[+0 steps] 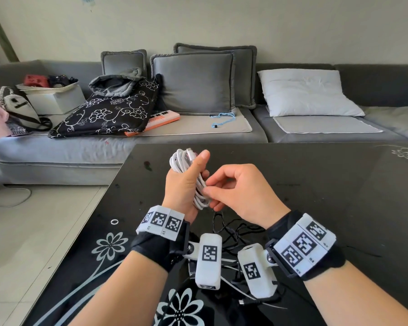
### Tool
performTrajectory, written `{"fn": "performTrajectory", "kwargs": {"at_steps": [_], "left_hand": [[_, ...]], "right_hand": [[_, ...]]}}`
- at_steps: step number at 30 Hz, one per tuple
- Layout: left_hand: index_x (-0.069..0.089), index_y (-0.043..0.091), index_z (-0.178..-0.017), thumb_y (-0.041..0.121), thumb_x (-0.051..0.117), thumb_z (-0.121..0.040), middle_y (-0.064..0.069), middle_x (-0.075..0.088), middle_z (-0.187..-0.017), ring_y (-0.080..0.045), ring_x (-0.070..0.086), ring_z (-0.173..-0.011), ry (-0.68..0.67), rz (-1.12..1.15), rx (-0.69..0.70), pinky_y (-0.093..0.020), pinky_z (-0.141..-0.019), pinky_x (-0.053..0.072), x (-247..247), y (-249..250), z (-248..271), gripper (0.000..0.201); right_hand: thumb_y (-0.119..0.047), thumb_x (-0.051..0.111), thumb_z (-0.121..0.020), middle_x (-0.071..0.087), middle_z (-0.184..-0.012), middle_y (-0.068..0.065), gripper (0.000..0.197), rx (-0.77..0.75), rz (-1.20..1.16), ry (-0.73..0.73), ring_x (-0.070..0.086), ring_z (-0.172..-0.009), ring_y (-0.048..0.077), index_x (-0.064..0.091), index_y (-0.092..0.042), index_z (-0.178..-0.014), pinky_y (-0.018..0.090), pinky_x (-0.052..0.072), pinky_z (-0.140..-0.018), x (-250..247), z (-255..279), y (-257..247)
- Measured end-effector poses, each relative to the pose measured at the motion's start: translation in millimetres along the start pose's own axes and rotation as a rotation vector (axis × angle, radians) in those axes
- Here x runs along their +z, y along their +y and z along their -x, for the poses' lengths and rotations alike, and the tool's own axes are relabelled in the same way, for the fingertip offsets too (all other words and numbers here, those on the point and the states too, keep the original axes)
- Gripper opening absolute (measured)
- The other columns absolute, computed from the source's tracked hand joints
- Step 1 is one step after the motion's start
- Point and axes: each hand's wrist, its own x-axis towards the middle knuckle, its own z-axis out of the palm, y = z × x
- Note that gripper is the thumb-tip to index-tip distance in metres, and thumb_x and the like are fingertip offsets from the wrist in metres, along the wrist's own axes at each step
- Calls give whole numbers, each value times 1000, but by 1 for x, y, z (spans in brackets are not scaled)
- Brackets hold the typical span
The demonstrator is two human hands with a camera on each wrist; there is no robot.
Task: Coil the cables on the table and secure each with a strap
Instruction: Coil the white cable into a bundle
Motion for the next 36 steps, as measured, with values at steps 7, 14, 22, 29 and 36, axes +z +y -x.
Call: {"fn": "performTrajectory", "kwargs": {"at_steps": [7, 14, 22, 29, 36], "left_hand": [[60, 14, -91, 19, 69, -92, 0, 55, -67, -17, 49, -55, 59, 16, -17, -28, -50, 46, 8, -6, 5, 10], [44, 20, -68, 29, 70, -91, 5, 30, -57, -10, 31, -49, 59, 194, -94, -25, -50, 39, 8, -4, 2, 36], [48, 12, -69, 34, 67, -84, 0, 51, -63, -13, 62, -65, -102, 88, 34, -32, -62, 55, 24, 8, 12, 32], [51, -6, -128, 48, 55, -87, 6, 73, -119, -24, 69, -83, -131, -140, 77, -39, -73, 58, 23, 1, 17, 67], [67, 23, -108, 51, 63, -78, 12, 70, -110, -7, 65, -107, -21, -166, 69, -32, -95, 50, 31, -18, 19, 42]], "right_hand": [[-7, 82, -78, 67, -63, -2, 9, -28, 83, -25, 62, -52, 8, 74, -11, -78, 21, 51, -55, 2, 2, 3], [-42, 87, -69, 64, -100, -8, 54, 117, 184, 6, 64, -83, 8, 56, -24, -110, 29, 57, -78, 1, -1, 10], [-13, 65, -91, 68, -101, 7, 32, 281, -448, -219, 70, -91, 16, 60, -2, -121, 34, 62, -75, -1, -1, -2], [-8, 68, -91, 68, -85, 8, 20, 226, -210, -285, 66, -77, 16, 65, 4, -106, 27, 58, -66, -13, -3, 3], [-12, 72, -81, 65, -69, 0, 18, 154, 230, -179, 57, -54, 5, 64, -7, -96, 25, 46, -56, -10, -7, 8]]}}
